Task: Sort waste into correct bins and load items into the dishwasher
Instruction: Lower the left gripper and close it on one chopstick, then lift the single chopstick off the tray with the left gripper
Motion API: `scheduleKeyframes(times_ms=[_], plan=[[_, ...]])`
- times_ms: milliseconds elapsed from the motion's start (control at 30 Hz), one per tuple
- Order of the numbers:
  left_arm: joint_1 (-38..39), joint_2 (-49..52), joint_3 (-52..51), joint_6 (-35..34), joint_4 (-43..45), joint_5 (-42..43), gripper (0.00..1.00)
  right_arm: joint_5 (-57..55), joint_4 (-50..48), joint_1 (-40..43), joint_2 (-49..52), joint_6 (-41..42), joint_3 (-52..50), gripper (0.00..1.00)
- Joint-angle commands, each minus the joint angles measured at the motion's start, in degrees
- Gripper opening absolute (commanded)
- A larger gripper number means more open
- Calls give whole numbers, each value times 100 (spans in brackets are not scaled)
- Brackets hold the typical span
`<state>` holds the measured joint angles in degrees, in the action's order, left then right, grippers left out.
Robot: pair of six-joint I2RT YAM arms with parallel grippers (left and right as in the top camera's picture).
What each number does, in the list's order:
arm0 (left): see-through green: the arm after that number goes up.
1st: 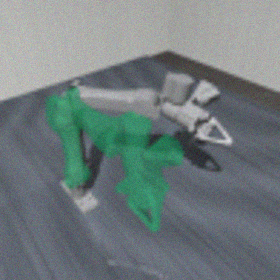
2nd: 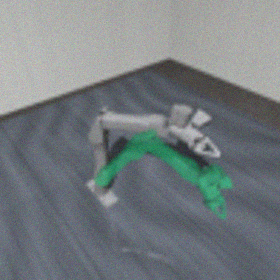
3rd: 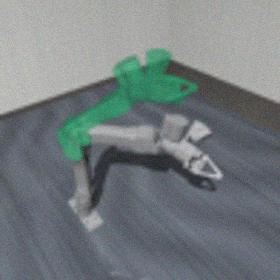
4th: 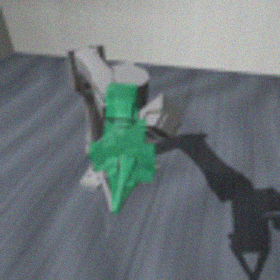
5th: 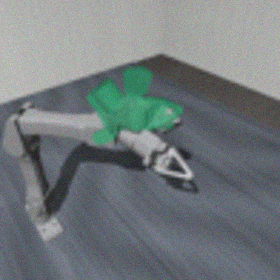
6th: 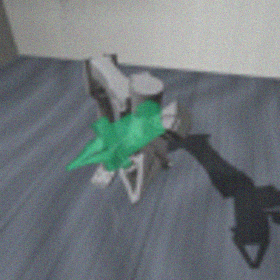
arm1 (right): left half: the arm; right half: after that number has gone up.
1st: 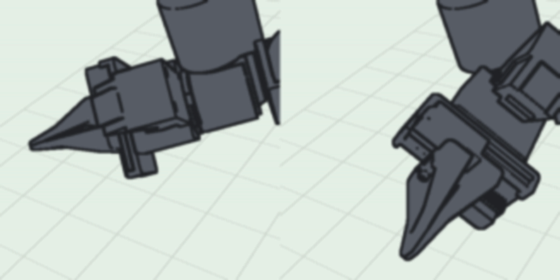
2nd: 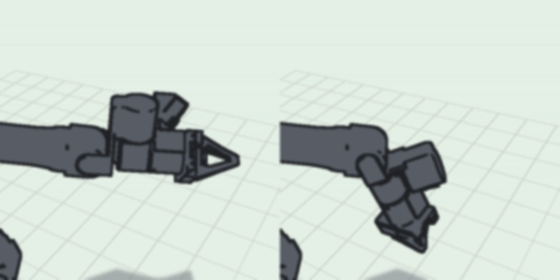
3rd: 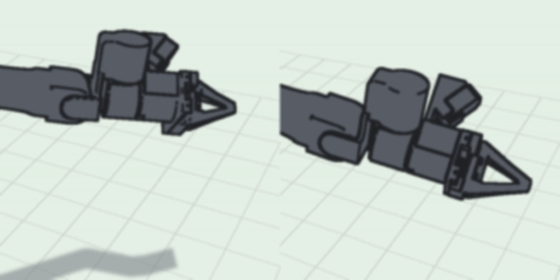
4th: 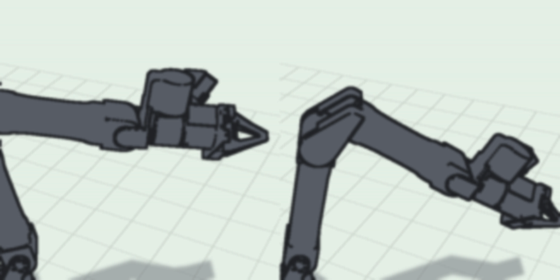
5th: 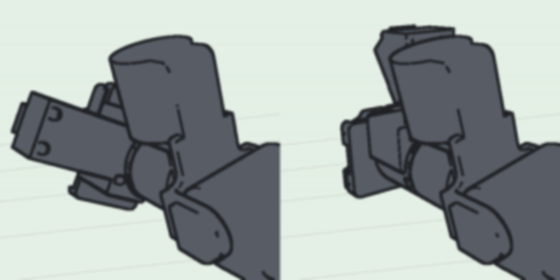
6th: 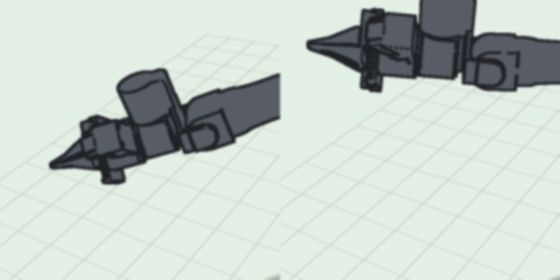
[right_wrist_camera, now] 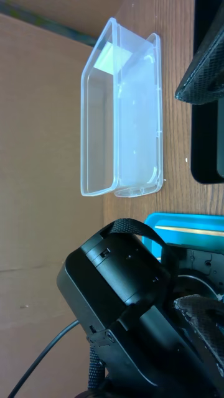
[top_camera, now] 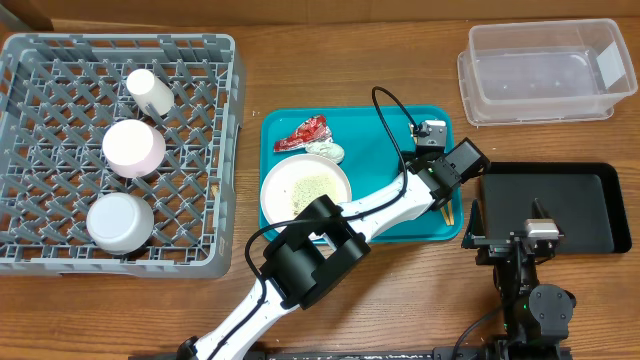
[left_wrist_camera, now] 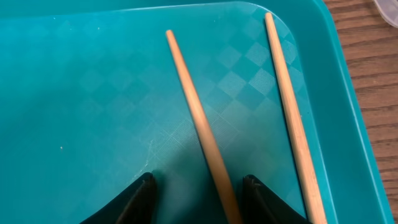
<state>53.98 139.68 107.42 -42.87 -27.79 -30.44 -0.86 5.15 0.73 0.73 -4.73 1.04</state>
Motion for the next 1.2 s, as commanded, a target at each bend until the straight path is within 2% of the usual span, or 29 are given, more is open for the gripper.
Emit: scheduleKeyframes(times_ms=[0, 67, 133, 300, 367, 467, 733, 967, 1067, 1167], plan=[[-4, 262, -50, 153, -42, 153, 47, -52, -35, 20, -57, -22, -57, 100], [-4, 262, -50, 151, 39, 551, 42, -52, -35, 20, -57, -22, -57, 100], [-4, 262, -50, 76, 136, 1095, 32, -50, -35, 20, -57, -22, -57, 100], [-4, 262, -50, -728, 142, 1729, 29, -50, -37, 20, -57, -22, -57, 100], [-4, 262, -50, -817, 142, 1742, 33, -50, -35, 20, -57, -22, -57, 100], [-4, 262, -50, -817, 42, 1637, 33, -52, -35, 20, -57, -22, -57, 100], [-7, 262, -52, -767, -616, 885, 25, -52, -35, 20, -57, -22, -57, 100], [-4, 262, -52, -116, -675, 809, 24, -50, -35, 20, -57, -22, -57, 100], [-4, 262, -52, 166, -673, 1060, 26, -52, -35, 20, -57, -24, -57, 100], [-4, 262, -52, 197, -723, 1161, 24, -52, -35, 20, -57, -22, -57, 100]])
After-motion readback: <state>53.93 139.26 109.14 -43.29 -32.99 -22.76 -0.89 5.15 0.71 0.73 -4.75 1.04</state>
